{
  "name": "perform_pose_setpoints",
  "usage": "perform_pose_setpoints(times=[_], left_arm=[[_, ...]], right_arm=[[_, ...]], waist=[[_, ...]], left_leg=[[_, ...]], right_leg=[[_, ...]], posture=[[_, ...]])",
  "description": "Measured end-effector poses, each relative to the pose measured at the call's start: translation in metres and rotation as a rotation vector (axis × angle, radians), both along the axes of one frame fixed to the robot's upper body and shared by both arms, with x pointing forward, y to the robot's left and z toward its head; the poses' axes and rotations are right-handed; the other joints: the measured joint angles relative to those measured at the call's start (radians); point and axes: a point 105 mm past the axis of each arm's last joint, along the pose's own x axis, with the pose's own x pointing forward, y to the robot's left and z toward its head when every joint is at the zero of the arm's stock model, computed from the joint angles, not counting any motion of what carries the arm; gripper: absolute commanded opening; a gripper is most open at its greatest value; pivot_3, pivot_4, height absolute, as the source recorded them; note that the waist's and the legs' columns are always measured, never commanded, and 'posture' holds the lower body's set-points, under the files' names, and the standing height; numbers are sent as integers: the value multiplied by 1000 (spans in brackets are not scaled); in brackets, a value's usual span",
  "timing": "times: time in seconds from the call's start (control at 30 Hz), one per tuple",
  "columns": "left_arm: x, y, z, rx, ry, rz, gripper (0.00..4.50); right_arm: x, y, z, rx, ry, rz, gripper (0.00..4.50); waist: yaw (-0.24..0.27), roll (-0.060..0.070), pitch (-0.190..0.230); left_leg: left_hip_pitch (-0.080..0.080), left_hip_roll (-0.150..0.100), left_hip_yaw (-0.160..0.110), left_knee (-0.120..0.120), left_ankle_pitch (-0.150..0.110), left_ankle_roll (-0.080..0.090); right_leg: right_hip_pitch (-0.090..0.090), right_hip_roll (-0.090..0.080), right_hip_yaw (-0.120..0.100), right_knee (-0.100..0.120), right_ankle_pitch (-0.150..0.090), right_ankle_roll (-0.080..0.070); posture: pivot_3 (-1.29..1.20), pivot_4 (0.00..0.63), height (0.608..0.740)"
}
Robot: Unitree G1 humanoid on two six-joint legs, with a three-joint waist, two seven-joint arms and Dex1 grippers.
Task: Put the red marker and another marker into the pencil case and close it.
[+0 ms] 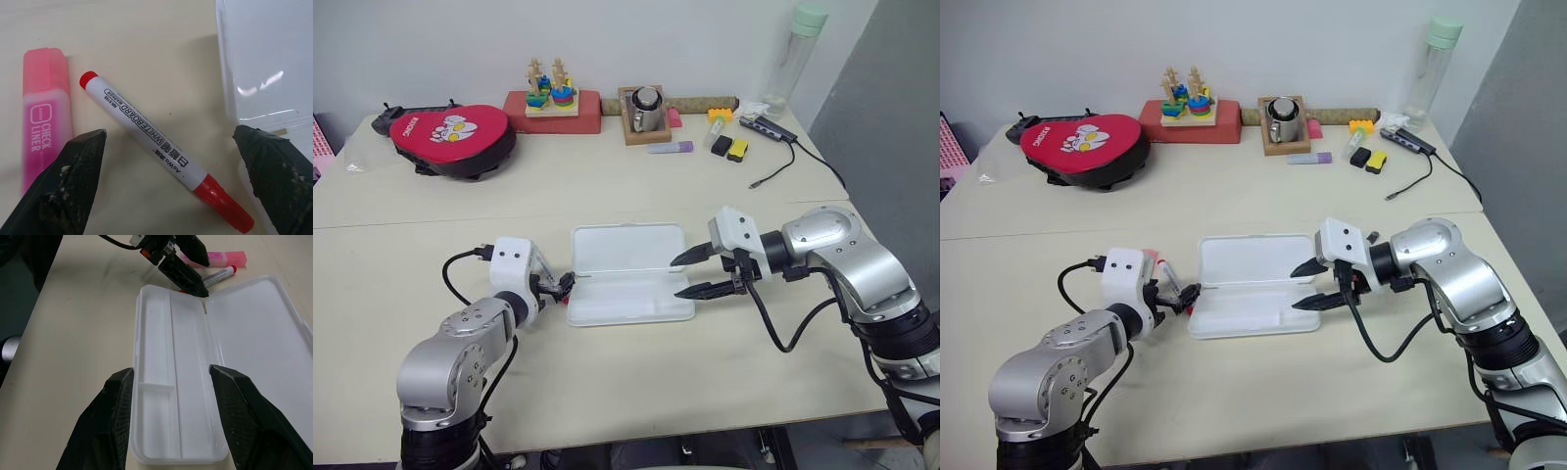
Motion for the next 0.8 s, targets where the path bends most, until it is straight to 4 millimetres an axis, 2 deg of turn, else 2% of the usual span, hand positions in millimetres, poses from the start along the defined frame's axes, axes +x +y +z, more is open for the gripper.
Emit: perform_pose_setpoints(times=[0.8], left_arm=[[7,5,-10,1,45,63,4500]], right_arm=[[0,0,1,-1,-9,-3,2547]], waist=[[3,0,0]], left_leg=[[0,0,0,0,0,0]], right_leg=[[0,0,0,0,0,0]], posture=[[0,150,740]])
